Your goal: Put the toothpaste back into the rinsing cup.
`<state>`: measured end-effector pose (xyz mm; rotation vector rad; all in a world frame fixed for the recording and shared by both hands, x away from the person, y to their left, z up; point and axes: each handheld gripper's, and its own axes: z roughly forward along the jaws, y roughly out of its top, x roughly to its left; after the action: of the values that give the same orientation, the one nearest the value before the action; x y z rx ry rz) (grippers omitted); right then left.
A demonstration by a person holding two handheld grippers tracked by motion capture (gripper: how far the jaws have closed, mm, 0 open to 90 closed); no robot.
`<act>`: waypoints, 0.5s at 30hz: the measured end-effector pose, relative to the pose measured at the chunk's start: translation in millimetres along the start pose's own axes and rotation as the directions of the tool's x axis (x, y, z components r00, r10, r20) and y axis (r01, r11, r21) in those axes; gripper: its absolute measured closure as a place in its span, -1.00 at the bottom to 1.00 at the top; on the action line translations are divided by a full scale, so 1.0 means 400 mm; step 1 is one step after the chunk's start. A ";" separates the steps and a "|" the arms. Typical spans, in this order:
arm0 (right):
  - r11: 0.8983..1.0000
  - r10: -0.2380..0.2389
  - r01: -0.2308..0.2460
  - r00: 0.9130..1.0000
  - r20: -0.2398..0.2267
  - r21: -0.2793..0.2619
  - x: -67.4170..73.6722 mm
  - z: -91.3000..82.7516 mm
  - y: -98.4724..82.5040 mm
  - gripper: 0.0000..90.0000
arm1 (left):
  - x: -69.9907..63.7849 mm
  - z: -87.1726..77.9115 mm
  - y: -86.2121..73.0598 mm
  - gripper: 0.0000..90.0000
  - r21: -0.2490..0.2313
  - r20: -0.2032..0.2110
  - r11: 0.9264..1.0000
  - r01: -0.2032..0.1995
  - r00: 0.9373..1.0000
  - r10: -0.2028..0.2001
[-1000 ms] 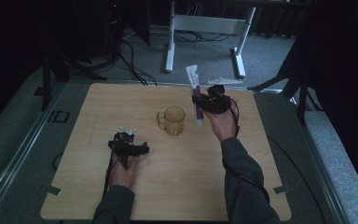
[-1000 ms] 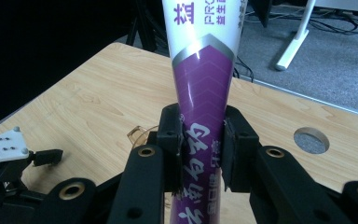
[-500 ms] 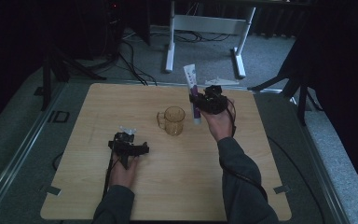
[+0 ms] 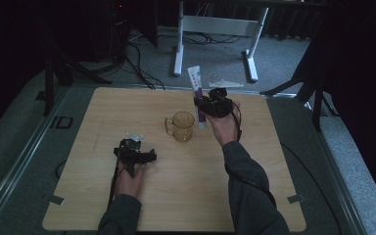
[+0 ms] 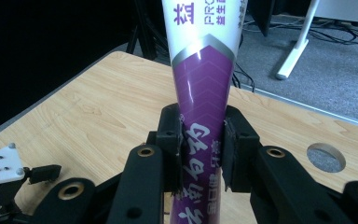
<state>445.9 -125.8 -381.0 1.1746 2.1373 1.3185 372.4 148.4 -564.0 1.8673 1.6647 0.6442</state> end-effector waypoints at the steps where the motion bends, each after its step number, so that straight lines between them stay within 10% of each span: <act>1: 1.000 0.000 0.000 1.000 0.000 0.000 0.000 0.000 0.000 0.61 | 0.000 0.000 0.000 -0.99 0.000 0.000 1.000 0.000 1.000 0.000; 15: 1.000 -0.004 0.004 1.000 0.004 0.004 0.007 0.024 0.009 0.60 | 0.000 0.000 0.000 -0.99 0.000 0.000 1.000 0.000 1.000 0.000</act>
<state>452.4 -117.3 -382.5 1.1733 2.1395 1.3100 372.4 148.4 -564.0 1.8673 1.6644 0.6437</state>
